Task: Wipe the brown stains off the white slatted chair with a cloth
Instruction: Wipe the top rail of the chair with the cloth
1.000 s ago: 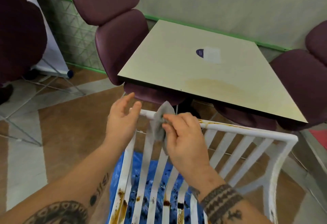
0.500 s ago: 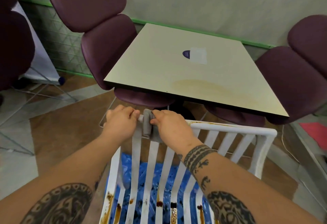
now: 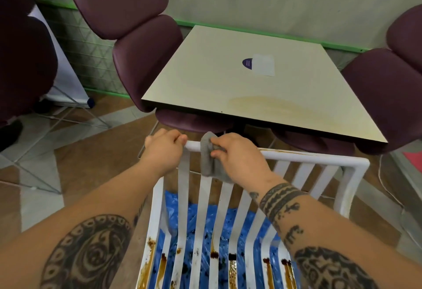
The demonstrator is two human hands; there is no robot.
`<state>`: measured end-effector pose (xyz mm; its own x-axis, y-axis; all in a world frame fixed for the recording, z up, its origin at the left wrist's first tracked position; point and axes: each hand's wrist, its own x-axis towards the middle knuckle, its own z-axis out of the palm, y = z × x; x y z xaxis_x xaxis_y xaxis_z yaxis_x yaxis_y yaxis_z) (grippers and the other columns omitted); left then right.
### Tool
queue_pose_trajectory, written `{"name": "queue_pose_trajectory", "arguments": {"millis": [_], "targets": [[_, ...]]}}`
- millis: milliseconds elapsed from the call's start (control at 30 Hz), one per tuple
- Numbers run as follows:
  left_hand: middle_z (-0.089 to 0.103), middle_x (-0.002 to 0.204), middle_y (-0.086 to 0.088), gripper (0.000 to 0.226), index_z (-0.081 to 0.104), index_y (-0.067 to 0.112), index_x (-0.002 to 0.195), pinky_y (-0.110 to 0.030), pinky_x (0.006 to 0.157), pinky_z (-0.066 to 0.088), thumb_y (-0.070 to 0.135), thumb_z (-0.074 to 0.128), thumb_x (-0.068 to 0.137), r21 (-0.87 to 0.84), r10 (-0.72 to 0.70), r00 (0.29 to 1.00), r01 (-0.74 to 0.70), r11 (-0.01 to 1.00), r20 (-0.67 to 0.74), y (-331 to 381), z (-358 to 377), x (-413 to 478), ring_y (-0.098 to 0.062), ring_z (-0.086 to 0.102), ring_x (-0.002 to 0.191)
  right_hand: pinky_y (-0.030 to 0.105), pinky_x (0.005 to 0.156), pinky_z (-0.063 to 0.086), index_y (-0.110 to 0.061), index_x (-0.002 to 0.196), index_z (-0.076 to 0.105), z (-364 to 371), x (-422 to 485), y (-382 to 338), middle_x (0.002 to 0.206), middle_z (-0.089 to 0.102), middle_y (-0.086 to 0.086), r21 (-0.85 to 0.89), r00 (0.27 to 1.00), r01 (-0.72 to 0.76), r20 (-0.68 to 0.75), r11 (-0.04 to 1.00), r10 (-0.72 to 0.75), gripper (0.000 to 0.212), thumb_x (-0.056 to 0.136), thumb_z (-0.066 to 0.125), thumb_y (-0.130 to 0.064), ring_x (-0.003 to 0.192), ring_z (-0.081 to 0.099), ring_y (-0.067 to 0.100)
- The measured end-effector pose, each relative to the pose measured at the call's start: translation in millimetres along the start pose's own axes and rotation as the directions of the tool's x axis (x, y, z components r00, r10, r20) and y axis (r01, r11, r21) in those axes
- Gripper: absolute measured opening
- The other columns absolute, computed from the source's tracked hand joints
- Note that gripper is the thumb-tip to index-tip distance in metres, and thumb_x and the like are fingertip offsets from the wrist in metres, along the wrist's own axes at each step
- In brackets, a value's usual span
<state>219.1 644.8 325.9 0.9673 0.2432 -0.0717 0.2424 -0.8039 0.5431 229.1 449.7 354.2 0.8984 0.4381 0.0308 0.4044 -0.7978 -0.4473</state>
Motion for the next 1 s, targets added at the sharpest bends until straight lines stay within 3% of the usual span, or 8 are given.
{"name": "queue_pose_trajectory", "arguments": {"millis": [133,233,333,500,667,800,900,1000], "targets": [[0.046,0.100,-0.001,0.034,0.062,0.014,0.110,-0.035,0.102,0.027,0.029,0.031,0.109,-0.035,0.041,0.998,-0.043,0.998,-0.053,0.0,-2.2,-5.4,-0.020,0.037,0.098,0.047,0.090,0.048,-0.014,0.113,0.073,26.8,-3.2,15.7,0.103,0.066,0.006,-0.100,0.965,0.035,-0.256,0.994,-0.060,0.021,0.098,0.058,-0.017,0.096,0.057,0.028],[0.046,0.094,-0.001,0.031,0.059,0.016,0.098,-0.035,0.099,0.029,0.029,0.033,0.109,-0.018,0.098,0.990,-0.100,0.995,-0.097,-6.0,3.2,-5.0,-0.023,0.039,0.099,0.048,0.080,0.049,-0.014,0.096,0.076,38.9,-3.1,21.4,0.087,0.065,0.007,-0.134,0.892,-0.007,-0.448,0.991,-0.054,0.014,0.093,0.062,-0.016,0.083,0.055,0.030],[0.042,0.085,0.004,0.025,0.054,0.026,0.090,-0.036,0.093,0.030,0.033,0.037,0.107,-0.049,0.139,0.975,-0.150,0.988,-0.174,-16.3,14.0,-1.1,-0.025,0.041,0.099,0.045,0.080,0.047,-0.012,0.098,0.076,51.2,-4.8,19.7,0.088,0.062,0.006,-0.069,0.820,-0.056,-0.572,0.996,0.007,0.015,0.094,0.062,-0.018,0.085,0.054,0.029],[0.043,0.088,0.002,0.032,0.069,0.021,0.101,-0.037,0.090,0.038,0.037,0.042,0.105,-0.107,0.184,0.933,-0.227,0.968,-0.310,-30.0,29.1,8.8,-0.033,0.050,0.107,0.045,0.102,0.037,-0.024,0.096,0.062,37.6,0.2,20.3,0.086,0.059,0.000,-0.029,0.840,-0.208,-0.517,0.978,0.164,0.020,0.105,0.045,-0.030,0.083,0.049,0.026],[0.051,0.086,-0.005,0.039,0.056,0.022,0.074,-0.036,0.077,0.037,0.042,0.041,0.104,-0.087,0.216,0.898,-0.268,0.960,-0.384,-31.6,35.6,11.2,-0.036,0.053,0.096,0.047,0.109,0.028,-0.025,0.096,0.062,26.1,-2.0,37.2,0.073,0.049,-0.005,-0.030,0.776,-0.342,-0.572,0.939,0.265,0.021,0.105,0.042,-0.028,0.080,0.042,0.025],[0.061,0.079,-0.006,0.042,0.066,0.013,0.086,-0.032,0.066,0.034,0.042,0.041,0.103,-0.122,0.179,0.901,-0.245,0.962,-0.396,-30.1,35.3,7.3,-0.032,0.057,0.087,0.040,0.093,0.027,-0.029,0.111,0.068,45.3,-5.0,23.5,0.107,0.063,-0.002,-0.112,0.741,-0.032,-0.669,0.993,-0.052,0.027,0.104,0.042,-0.034,0.105,0.055,0.024],[0.061,0.080,-0.004,0.041,0.066,0.013,0.090,-0.030,0.058,0.035,0.040,0.039,0.105,-0.135,0.181,0.914,-0.244,0.960,-0.363,-28.6,34.3,2.5,-0.024,0.055,0.077,0.040,0.089,0.026,-0.034,0.120,0.068,68.3,-4.8,17.0,0.111,0.059,-0.003,-0.292,0.798,0.033,-0.568,0.956,-0.201,0.028,0.103,0.046,-0.038,0.109,0.049,0.025],[0.057,0.082,-0.005,0.042,0.062,0.010,0.087,-0.031,0.060,0.034,0.039,0.038,0.106,-0.162,0.174,0.926,-0.239,0.957,-0.334,-26.7,32.0,-0.3,-0.025,0.051,0.078,0.036,0.083,0.024,-0.024,0.108,0.073,83.3,-15.8,28.9,0.102,0.056,0.000,-0.302,0.731,0.059,-0.636,0.951,-0.248,0.021,0.099,0.055,-0.029,0.101,0.048,0.025]]}}
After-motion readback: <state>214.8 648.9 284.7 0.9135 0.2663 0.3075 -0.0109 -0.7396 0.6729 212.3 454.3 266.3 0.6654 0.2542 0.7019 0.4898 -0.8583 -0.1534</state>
